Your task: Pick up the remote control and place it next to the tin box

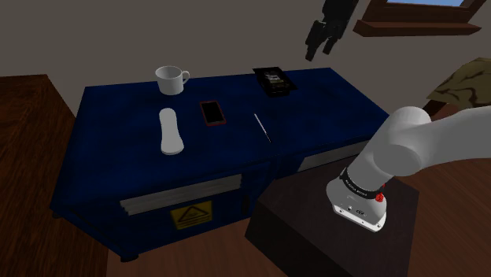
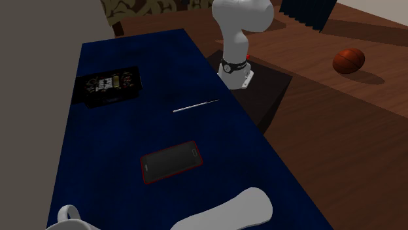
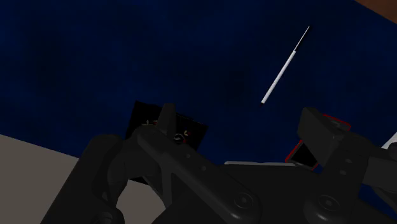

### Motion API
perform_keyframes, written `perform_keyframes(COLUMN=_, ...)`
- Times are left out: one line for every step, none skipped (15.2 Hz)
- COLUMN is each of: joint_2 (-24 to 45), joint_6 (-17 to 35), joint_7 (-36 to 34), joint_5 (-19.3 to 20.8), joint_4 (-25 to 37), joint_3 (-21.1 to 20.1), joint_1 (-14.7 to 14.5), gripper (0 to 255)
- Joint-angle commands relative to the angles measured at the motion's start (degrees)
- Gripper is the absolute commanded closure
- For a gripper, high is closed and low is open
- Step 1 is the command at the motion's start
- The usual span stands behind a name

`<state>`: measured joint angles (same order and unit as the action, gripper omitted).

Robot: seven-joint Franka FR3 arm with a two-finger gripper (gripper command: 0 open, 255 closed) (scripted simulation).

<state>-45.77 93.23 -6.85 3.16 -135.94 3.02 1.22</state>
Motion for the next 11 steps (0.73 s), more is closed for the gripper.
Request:
perform_keyframes(joint_2=0.0, joint_6=0.0, joint_7=0.0, joint_5=0.0, joint_4=0.0, joint_3=0.0, joint_1=0.0, gripper=0)
perform_keyframes(joint_2=0.9, joint_6=1.1, joint_7=-1.5, joint_5=-0.7, joint_4=-0.4, joint_3=-1.0, joint_1=-0.3, gripper=0)
perform_keyframes(joint_2=1.8, joint_6=2.3, joint_7=-2.9, joint_5=-1.5, joint_4=-0.6, joint_3=-2.1, joint_1=-0.6, gripper=0)
perform_keyframes(joint_2=2.8, joint_6=3.4, joint_7=-4.3, joint_5=-2.2, joint_4=-0.8, joint_3=-3.1, joint_1=-0.9, gripper=0)
perform_keyframes(joint_2=4.0, joint_6=4.5, joint_7=-5.8, joint_5=-2.8, joint_4=-1.0, joint_3=-4.1, joint_1=-1.2, gripper=0)
perform_keyframes(joint_2=5.1, joint_6=5.7, joint_7=-7.2, joint_5=-3.5, joint_4=-1.0, joint_3=-5.1, joint_1=-1.5, gripper=0)
perform_keyframes(joint_2=6.4, joint_6=6.9, joint_7=-8.6, joint_5=-4.1, joint_4=-1.0, joint_3=-6.1, joint_1=-1.7, gripper=0)
perform_keyframes(joint_2=7.7, joint_6=8.0, joint_7=-10.0, joint_5=-4.7, joint_4=-0.9, joint_3=-7.1, joint_1=-2.0, gripper=0)
perform_keyframes(joint_2=9.1, joint_6=9.2, joint_7=-11.3, joint_5=-5.2, joint_4=-0.7, joint_3=-8.1, joint_1=-2.2, gripper=0)
perform_keyframes(joint_2=10.6, joint_6=10.3, joint_7=-12.7, joint_5=-5.7, joint_4=-0.4, joint_3=-9.1, joint_1=-2.4, gripper=0)
perform_keyframes(joint_2=12.1, joint_6=11.5, joint_7=-14.1, joint_5=-6.1, joint_4=0.0, joint_3=-10.1, joint_1=-2.6, gripper=0)
